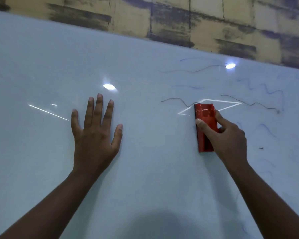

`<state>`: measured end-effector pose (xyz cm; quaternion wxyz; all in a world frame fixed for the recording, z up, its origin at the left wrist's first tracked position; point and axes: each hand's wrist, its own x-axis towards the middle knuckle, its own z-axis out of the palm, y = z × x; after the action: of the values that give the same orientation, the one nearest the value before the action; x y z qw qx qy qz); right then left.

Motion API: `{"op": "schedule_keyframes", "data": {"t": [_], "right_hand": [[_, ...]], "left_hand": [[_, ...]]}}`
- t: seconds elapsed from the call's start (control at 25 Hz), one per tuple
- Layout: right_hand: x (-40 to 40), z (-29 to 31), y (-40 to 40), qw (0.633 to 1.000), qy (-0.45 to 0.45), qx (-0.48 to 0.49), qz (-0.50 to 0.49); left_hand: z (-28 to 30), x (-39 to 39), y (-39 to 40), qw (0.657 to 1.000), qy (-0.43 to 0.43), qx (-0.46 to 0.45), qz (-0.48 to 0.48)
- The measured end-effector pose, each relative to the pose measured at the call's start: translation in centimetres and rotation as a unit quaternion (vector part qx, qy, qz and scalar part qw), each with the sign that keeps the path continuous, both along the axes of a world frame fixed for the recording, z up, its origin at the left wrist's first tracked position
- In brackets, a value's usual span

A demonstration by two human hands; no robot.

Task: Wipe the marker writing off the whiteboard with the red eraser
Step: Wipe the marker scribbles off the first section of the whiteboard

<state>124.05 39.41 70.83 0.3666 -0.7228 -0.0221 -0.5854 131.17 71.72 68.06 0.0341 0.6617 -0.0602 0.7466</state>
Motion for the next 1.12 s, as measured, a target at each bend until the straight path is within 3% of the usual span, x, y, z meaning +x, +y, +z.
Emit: {"op": "schedule_keyframes", "data": {"t": [0.16,0.36,0.56,0.72,0.96,1.12], "right_hand": [[0.7,3.6,4.1,0.999,-0.018,-0.041,0.000],[1.2,2.9,11.4,0.986,-0.029,-0.166,-0.020],[0.9,4.2,12.2,0.973,-0.027,-0.228,-0.032],[0.8,6.8,9.6,0.977,-0.018,-0.209,-0.038],[2.0,10.1,5.8,0.984,-0.067,-0.148,-0.073],[3.7,14.4,3.8,0.980,-0.126,-0.079,-0.134]], "left_hand": [[-0.1,0.0,-0.2,1.000,0.001,0.000,-0.003],[-0.1,-0.2,-0.1,1.000,0.016,0.001,0.004],[0.2,-0.9,0.3,1.000,0.018,0.007,0.005],[2.2,-1.7,1.3,0.999,-0.019,0.025,-0.002],[11.6,-0.3,0.7,0.998,-0.038,0.054,-0.009],[12.1,1.4,0.6,0.998,-0.040,0.036,-0.013]]}}
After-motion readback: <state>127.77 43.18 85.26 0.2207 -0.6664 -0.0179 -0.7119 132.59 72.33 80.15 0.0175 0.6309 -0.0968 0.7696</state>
